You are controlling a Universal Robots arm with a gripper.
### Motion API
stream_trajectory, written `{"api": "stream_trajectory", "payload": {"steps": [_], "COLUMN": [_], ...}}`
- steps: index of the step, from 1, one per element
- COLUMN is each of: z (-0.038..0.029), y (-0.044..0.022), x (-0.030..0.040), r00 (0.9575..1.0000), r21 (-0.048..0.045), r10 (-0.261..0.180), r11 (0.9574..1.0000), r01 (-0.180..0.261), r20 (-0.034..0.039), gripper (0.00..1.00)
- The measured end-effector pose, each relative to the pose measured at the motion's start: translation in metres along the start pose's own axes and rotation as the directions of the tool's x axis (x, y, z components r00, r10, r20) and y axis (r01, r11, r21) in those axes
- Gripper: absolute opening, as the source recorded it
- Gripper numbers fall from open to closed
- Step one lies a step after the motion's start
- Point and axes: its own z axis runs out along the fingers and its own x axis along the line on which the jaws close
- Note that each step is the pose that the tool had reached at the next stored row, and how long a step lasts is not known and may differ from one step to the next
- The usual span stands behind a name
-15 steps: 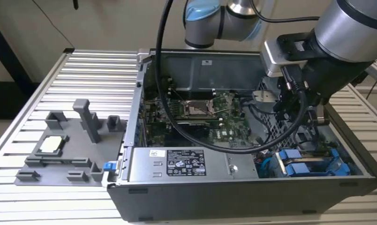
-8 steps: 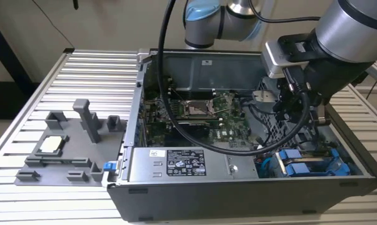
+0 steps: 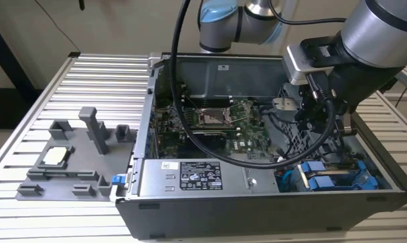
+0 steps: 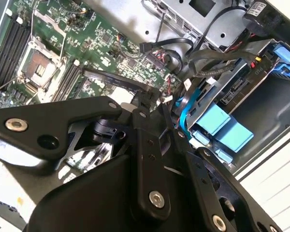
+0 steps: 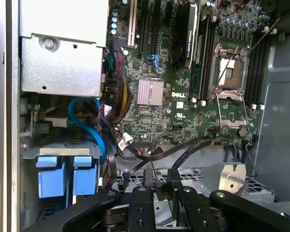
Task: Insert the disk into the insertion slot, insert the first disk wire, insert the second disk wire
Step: 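Insert the second disk wire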
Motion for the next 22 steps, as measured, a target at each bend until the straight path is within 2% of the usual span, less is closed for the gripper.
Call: {"api": "stream_trajectory", "payload": {"steps": [5, 6, 14, 15, 16, 20, 22], "z": [0.0000, 0.0000, 0.0001, 0.0002, 0.0003, 0.0003, 0.0004], "y": [0.0000, 0.0000, 0.0000, 0.0000, 0.0000, 0.0000, -0.0005], "x": [0.0000, 0.0000, 0.0000, -0.0001, 0.0001, 0.0001, 0.0001], "r00": [1.0000, 1.0000, 1.0000, 1.0000, 0.9998, 0.9968, 0.9932], "r21": [0.0003, 0.0004, 0.0010, 0.0005, -0.0006, -0.0058, -0.0095], "r10": [0.000, 0.000, 0.000, -0.001, -0.001, -0.005, -0.007], "r11": [1.0000, 1.0000, 1.0000, 1.0000, 1.0000, 1.0000, 0.9999], "r01": [0.000, 0.000, 0.000, 0.001, 0.001, 0.004, 0.006], "r20": [-0.0003, -0.0003, -0.0011, -0.0070, -0.0192, -0.0801, -0.1160], "gripper": [0.24, 0.17, 0.16, 0.16, 0.16, 0.16, 0.16]}}
